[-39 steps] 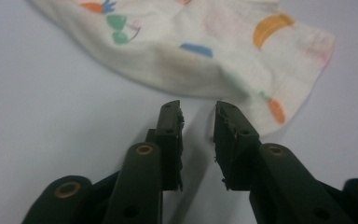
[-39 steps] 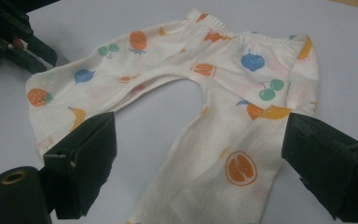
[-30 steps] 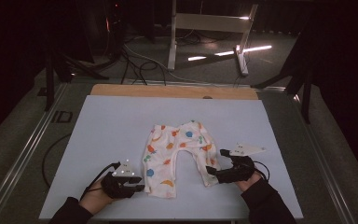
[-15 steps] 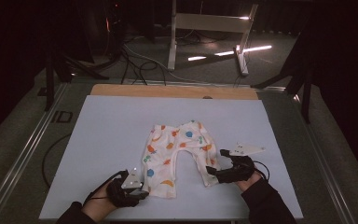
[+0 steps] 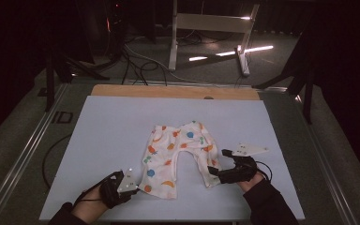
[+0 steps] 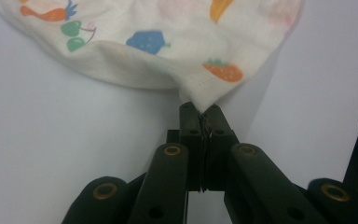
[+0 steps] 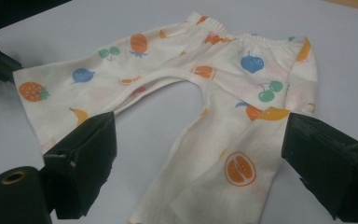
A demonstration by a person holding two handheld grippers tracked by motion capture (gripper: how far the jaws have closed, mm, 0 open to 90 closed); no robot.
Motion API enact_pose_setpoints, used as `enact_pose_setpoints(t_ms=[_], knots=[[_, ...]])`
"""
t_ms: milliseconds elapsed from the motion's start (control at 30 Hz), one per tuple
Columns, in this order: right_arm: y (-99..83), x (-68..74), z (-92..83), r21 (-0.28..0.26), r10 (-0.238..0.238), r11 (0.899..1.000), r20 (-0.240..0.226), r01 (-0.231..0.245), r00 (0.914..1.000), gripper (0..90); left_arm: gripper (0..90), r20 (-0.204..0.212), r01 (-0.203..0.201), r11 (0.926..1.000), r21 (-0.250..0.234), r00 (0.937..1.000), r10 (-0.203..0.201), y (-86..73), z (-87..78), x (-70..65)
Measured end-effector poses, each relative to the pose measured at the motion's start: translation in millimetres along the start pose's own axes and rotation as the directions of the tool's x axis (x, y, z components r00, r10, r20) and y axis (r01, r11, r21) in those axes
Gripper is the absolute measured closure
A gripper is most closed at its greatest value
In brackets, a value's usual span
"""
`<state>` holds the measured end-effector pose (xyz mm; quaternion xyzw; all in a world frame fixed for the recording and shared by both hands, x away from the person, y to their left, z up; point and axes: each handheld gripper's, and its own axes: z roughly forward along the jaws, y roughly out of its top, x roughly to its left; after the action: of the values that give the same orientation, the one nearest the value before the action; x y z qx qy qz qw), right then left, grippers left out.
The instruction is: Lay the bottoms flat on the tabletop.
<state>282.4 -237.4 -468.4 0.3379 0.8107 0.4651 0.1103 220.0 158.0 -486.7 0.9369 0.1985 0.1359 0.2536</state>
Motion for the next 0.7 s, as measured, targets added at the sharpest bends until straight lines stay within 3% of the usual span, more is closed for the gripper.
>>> enact_pose_setpoints(t_ms=[100, 200, 333, 533, 600, 700], knots=[[0.0, 0.5, 0.5, 0.004, -0.002, 1.0, 0.002, 0.002, 1.0, 10.3, 88.9, -0.002, -0.008, 0.9995, 0.031, 1.0, 0.008, -1.6, -1.0, -4.1], [-0.2, 0.8, 1.0, 0.005, -0.001, 1.0, -0.002, 0.001, 1.0, 10.4, 87.6, 0.028, -0.025, 0.9974, 0.068, 0.9993, 0.023, -5.7, 4.9, -7.3], [0.0, 0.4, 0.6, 0.004, -0.001, 1.0, 0.001, 0.001, 1.0, 10.3, 81.3, 0.062, -0.031, 0.9971, 0.069, 0.9977, 0.026, -7.5, 3.1, -5.3], [0.2, -0.3, 0.2, 0.002, 0.0, 1.0, -0.001, 0.0, 1.0, 10.4, 79.0, 0.034, 0.018, 0.9997, 0.014, 0.9992, -0.018, -5.4, -6.9, 4.2], [0.4, 0.5, 0.6, 0.001, -0.002, 1.0, 0.0, 0.002, 1.0, 10.4, 80.0, 0.007, 0.036, 0.999, -0.028, 0.9993, -0.035, -2.0, -9.3, 11.3], [0.7, 1.0, 1.5, 0.001, -0.001, 1.0, -0.003, 0.001, 1.0, 10.4, 81.8, 0.031, 0.037, 0.9962, -0.079, 0.9989, -0.034, 2.9, -14.3, 16.4]])
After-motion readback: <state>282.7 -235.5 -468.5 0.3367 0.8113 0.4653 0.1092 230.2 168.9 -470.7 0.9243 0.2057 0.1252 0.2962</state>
